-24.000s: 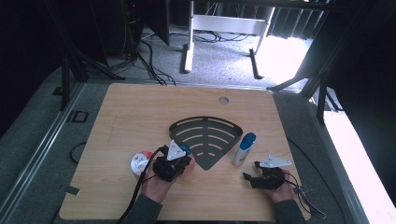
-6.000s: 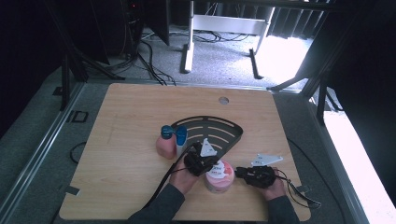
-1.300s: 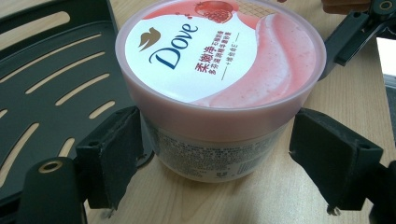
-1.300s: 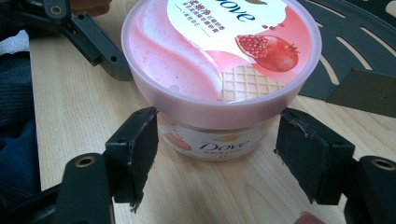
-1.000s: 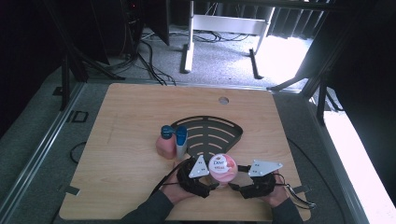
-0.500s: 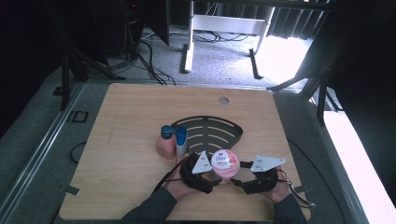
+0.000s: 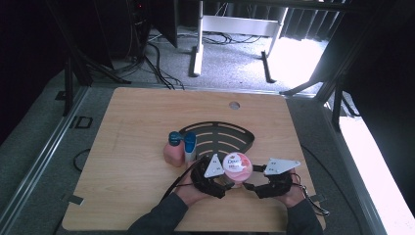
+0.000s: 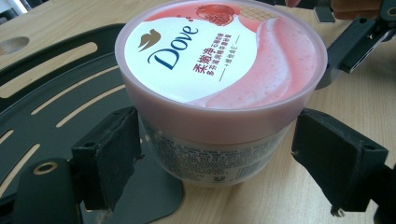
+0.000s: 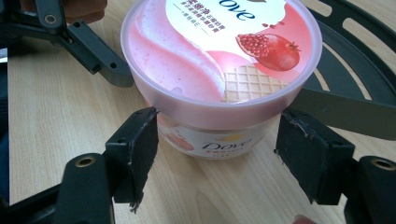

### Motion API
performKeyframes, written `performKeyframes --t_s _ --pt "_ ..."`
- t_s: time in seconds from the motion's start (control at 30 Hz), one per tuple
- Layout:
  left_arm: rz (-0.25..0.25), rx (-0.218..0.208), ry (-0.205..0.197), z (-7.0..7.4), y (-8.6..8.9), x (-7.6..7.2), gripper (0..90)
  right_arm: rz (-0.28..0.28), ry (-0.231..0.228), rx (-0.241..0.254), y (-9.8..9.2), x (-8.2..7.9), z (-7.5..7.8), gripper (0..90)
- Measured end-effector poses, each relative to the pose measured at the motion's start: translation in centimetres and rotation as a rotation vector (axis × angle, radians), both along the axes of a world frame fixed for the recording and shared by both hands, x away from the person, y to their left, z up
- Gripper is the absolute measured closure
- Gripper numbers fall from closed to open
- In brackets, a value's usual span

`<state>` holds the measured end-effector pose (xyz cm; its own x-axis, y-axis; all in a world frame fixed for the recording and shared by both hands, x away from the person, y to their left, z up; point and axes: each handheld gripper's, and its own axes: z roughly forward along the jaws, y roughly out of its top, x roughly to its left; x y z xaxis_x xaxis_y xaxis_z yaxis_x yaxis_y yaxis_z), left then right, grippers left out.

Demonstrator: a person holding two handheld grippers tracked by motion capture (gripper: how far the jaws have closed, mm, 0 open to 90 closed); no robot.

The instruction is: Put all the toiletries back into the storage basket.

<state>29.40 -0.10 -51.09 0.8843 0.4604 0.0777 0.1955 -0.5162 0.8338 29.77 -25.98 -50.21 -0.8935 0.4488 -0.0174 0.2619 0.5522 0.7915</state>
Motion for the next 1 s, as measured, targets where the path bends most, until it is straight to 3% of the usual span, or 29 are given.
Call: performKeyframes --t_s 0.53,1.0 --pt "0.049 -0.004 0.01 0.6 -0.9 1.1 16.0 -0.026 -0.004 0.015 -0.5 1.2 0.5 29.4" --pt "0.094 -0.035 0.021 0.9 -1.2 2.0 16.0 -0.043 -0.026 0.012 -0.5 2.3 1.2 29.5"
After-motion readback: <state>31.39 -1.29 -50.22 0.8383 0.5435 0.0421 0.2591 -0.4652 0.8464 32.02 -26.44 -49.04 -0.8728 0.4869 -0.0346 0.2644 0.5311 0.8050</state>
